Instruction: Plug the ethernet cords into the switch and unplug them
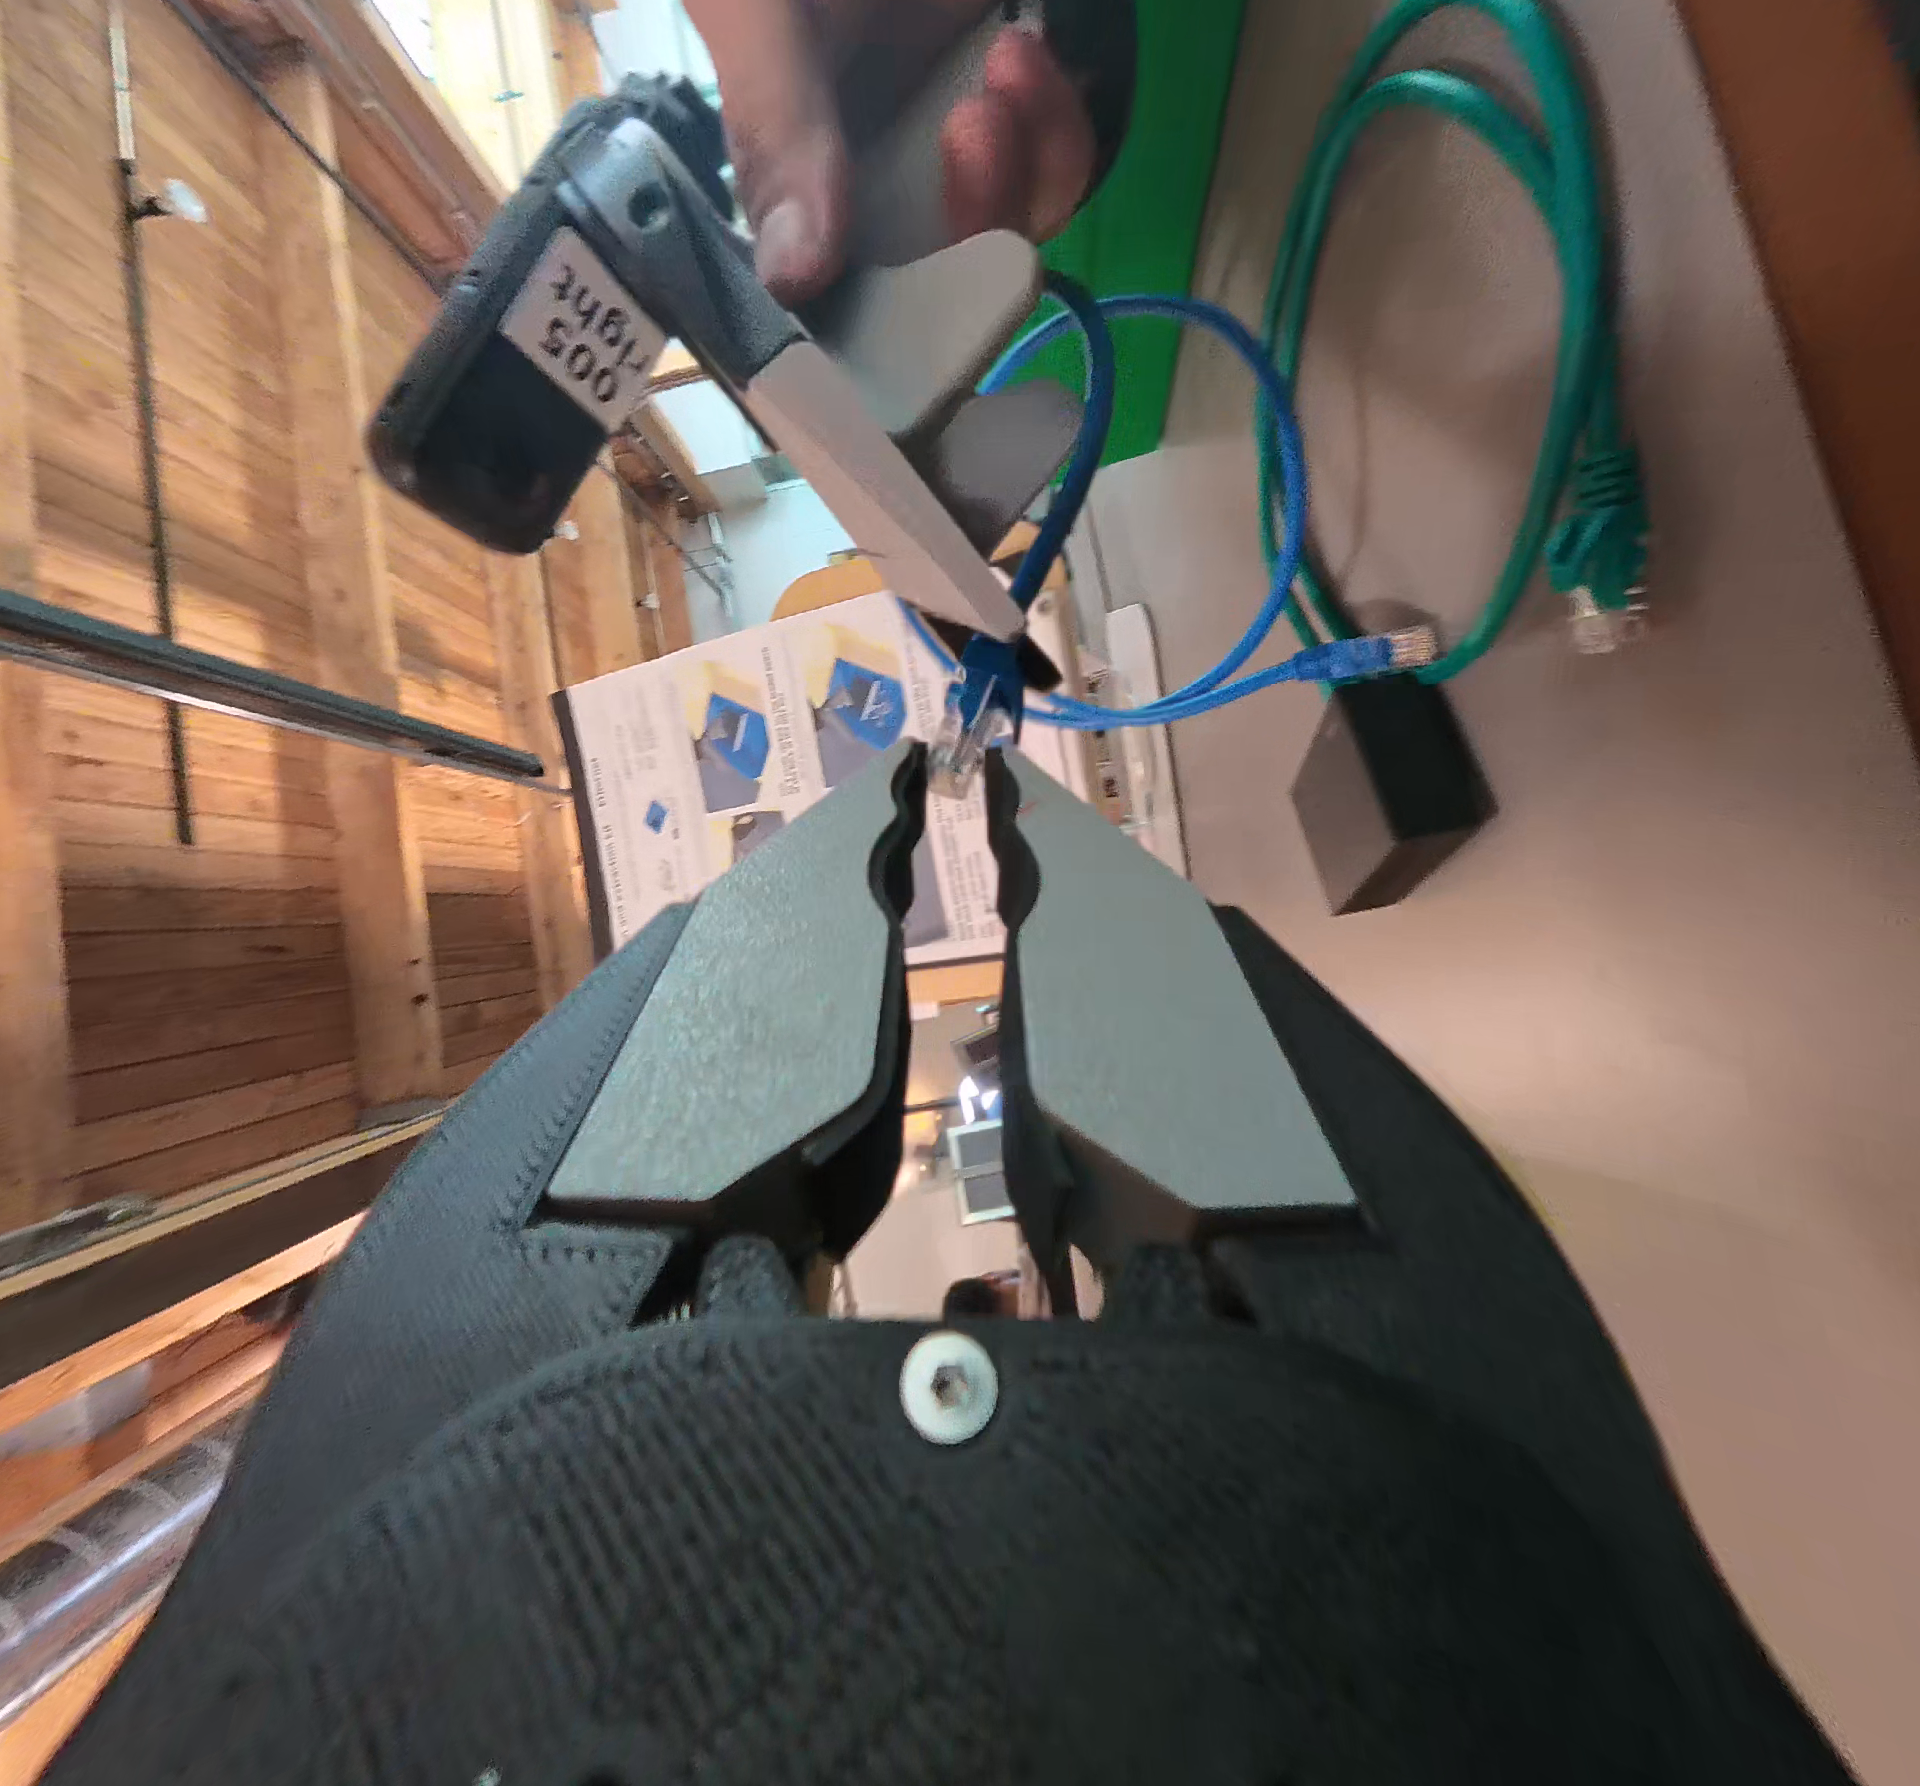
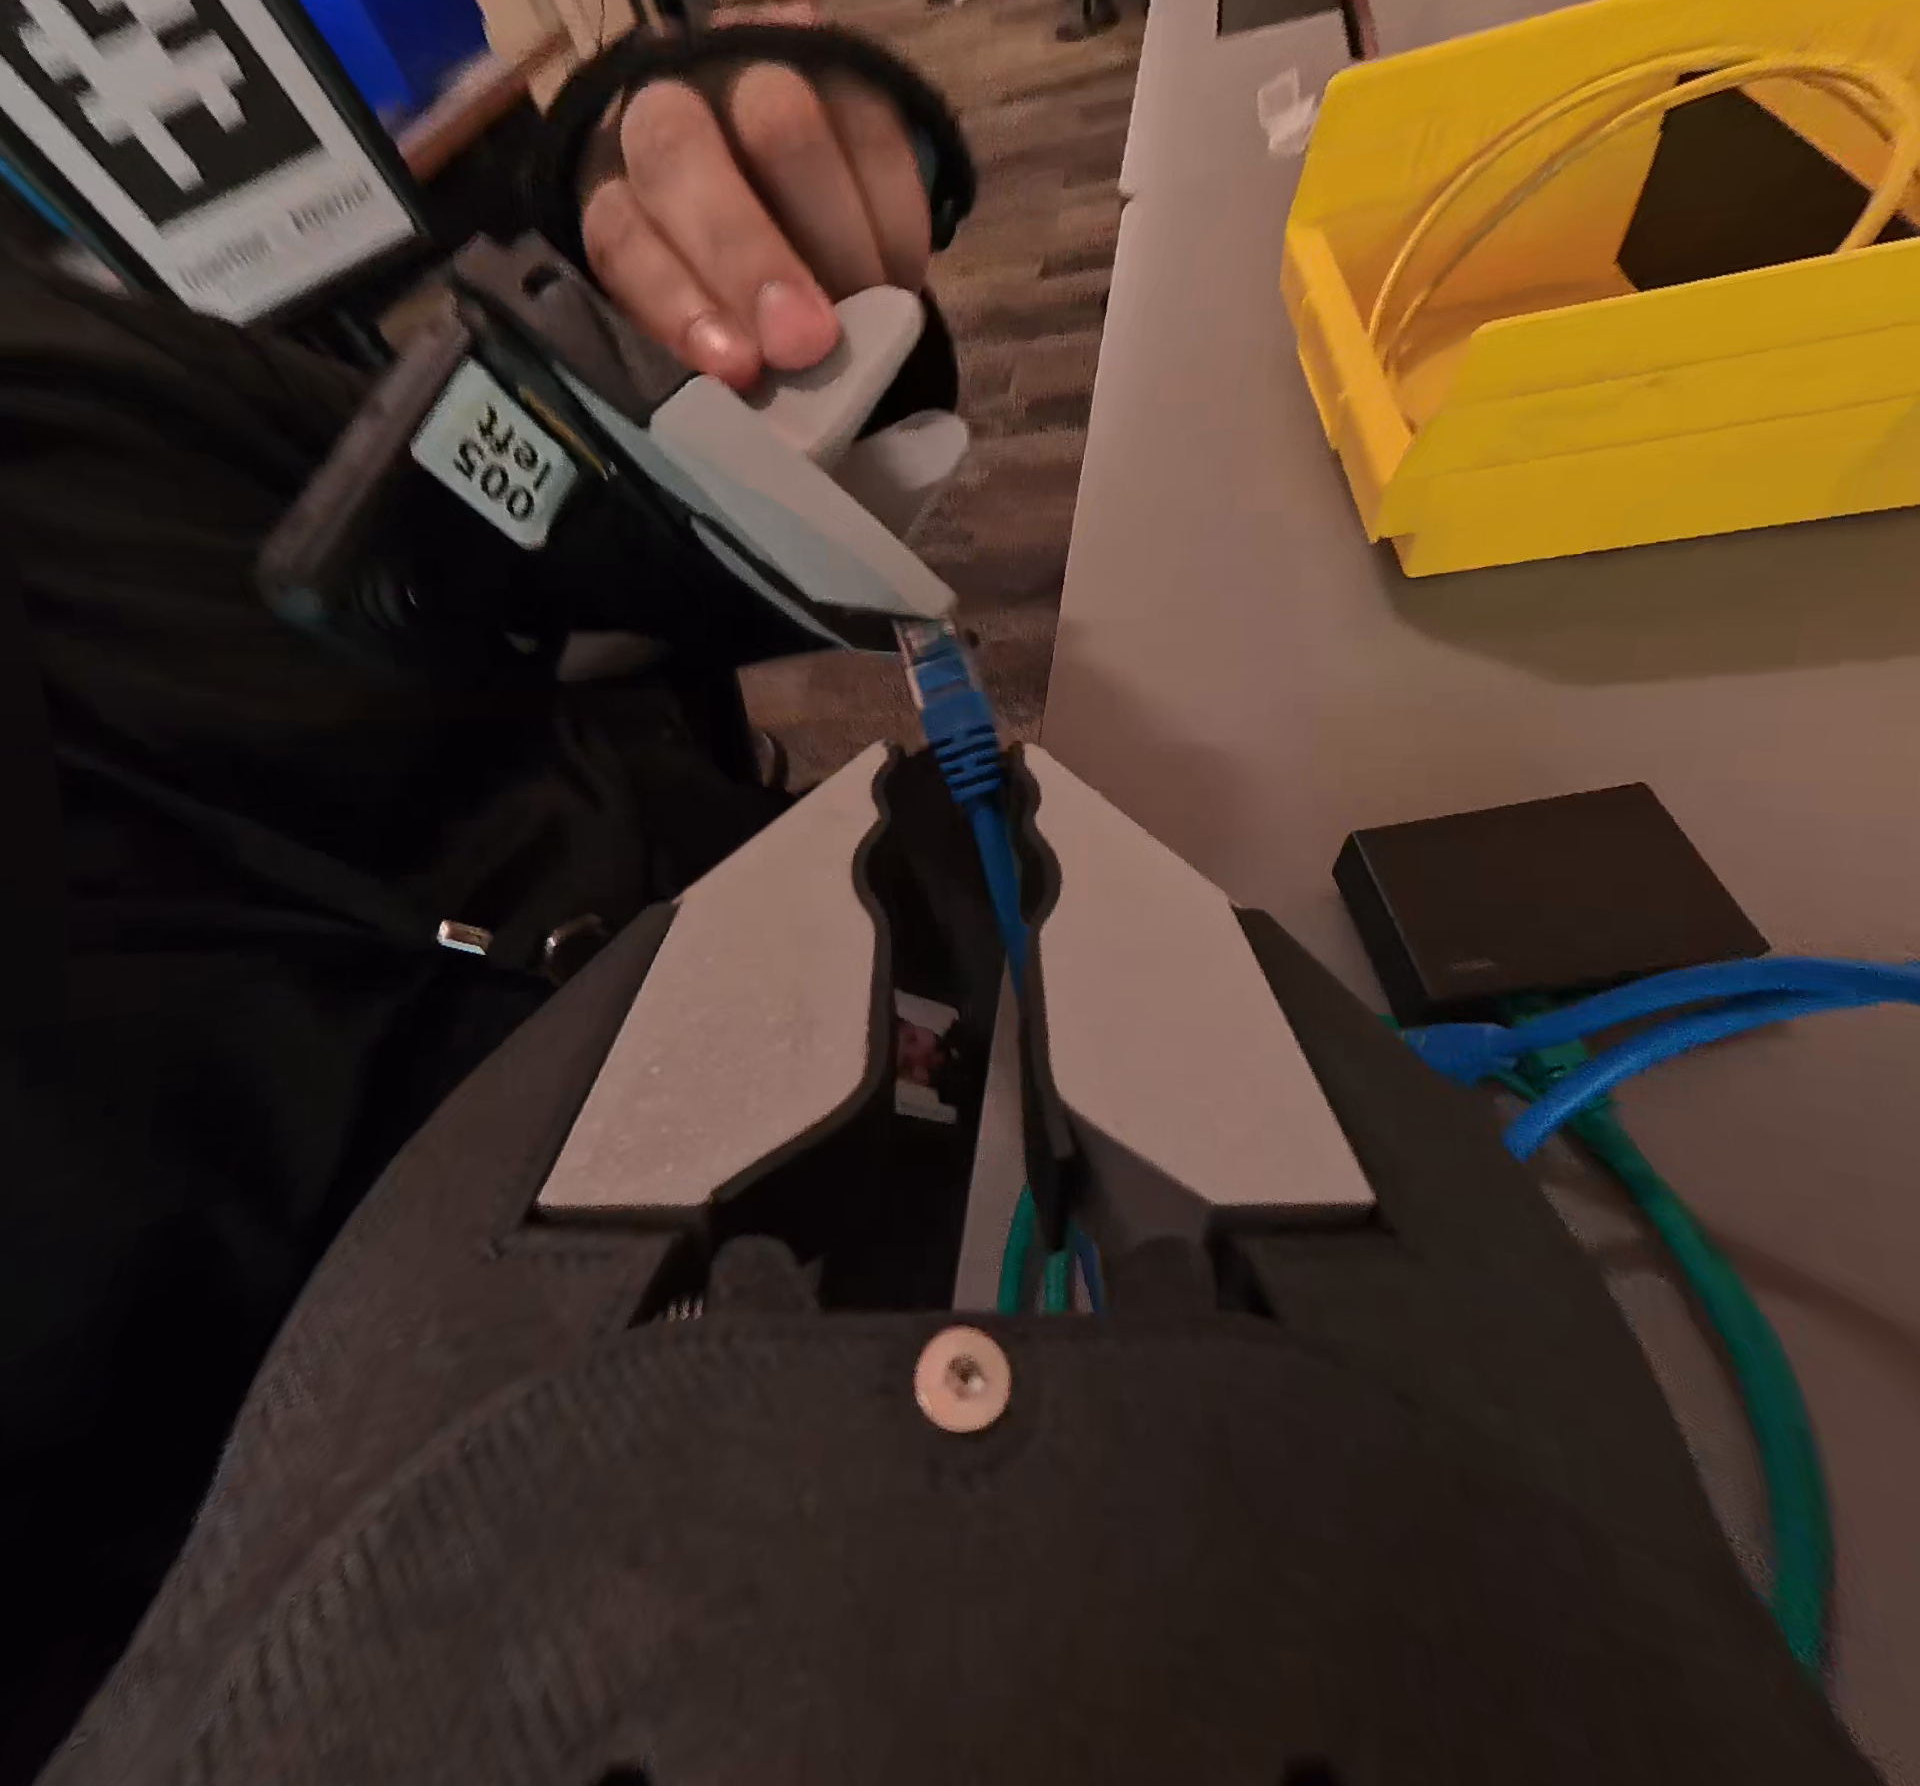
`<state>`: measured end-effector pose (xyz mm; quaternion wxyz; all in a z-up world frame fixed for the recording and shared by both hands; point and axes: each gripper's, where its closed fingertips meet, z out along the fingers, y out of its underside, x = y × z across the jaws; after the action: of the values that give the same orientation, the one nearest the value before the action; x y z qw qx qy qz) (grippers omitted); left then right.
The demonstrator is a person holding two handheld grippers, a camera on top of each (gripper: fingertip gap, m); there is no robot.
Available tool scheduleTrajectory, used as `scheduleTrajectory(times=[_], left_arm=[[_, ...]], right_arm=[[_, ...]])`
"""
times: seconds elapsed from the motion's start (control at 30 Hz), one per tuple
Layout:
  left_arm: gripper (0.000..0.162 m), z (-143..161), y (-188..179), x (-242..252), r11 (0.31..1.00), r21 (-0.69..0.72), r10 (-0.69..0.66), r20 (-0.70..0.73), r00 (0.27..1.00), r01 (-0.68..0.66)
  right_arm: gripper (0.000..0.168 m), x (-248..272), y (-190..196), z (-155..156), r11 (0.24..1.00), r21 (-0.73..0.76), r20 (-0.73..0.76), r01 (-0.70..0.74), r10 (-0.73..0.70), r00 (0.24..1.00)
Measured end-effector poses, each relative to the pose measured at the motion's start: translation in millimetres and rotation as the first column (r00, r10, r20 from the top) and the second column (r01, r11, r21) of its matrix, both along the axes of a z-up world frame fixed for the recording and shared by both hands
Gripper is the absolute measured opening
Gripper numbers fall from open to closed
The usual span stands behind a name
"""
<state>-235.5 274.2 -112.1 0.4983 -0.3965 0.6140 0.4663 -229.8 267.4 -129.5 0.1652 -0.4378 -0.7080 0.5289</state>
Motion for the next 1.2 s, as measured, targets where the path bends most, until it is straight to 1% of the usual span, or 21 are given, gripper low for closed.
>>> scheduleTrajectory(times=[0.1,0.2,0.27,0.4,0.53,0.6,0.83,0.93,1.0,1.07,1.2], left_arm=[[0.009,12,1,-1,0.998,0.07,0.007,0.018,1.0,-0.008],[0.01,22,6,-6,0.99,0.139,0.035,0.036,0.999,-0.039],[0.01,26,7,-8,0.987,0.156,0.038,0.062,0.997,-0.047],[0.009,29,10,-10,0.988,0.143,0.033,0.139,0.99,-0.053],[0.009,38,11,-15,0.978,0.196,0.048,0.155,0.987,-0.078],[0.009,44,9,-16,0.973,0.218,0.035,0.173,0.984,-0.073],[0.009,62,3,-18,0.954,0.293,-0.005,0.241,0.971,-0.068],[0.009,66,1,-18,0.954,0.293,-0.019,0.278,0.96,-0.065],[0.009,64,2,-20,0.962,0.265,-0.012,0.288,0.958,-0.067],[0.01,54,9,-24,0.972,0.217,0.026,0.265,0.964,-0.086],[0.007,30,24,-34,0.982,0.12,0.117,0.201,0.973,-0.143]], right_arm=[[0.013,-1,7,10,0.995,-0.097,-0.011,0.024,-0.025,1.0],[0.014,-5,10,20,0.992,-0.122,-0.062,0.04,-0.048,0.997],[0.015,-7,11,23,0.994,-0.1,-0.095,0.053,-0.062,0.994],[0.014,-13,14,30,0.993,0.005,-0.183,0.12,-0.117,0.976],[0.011,-19,12,39,0.979,0.07,-0.243,0.191,-0.169,0.955],[0.011,-19,10,45,0.977,0.065,-0.264,0.203,-0.18,0.948],[0.01,-19,3,65,0.976,-0.028,-0.304,0.215,-0.213,0.929],[0.009,-19,0,71,0.976,-0.099,-0.309,0.196,-0.218,0.926],[0.009,-20,1,69,0.975,-0.103,-0.305,0.196,-0.218,0.927],[0.009,-23,7,59,0.97,-0.053,-0.268,0.238,-0.243,0.932],[0.008,-28,21,34,0.933,0.119,-0.192,0.339,-0.313,0.93]])
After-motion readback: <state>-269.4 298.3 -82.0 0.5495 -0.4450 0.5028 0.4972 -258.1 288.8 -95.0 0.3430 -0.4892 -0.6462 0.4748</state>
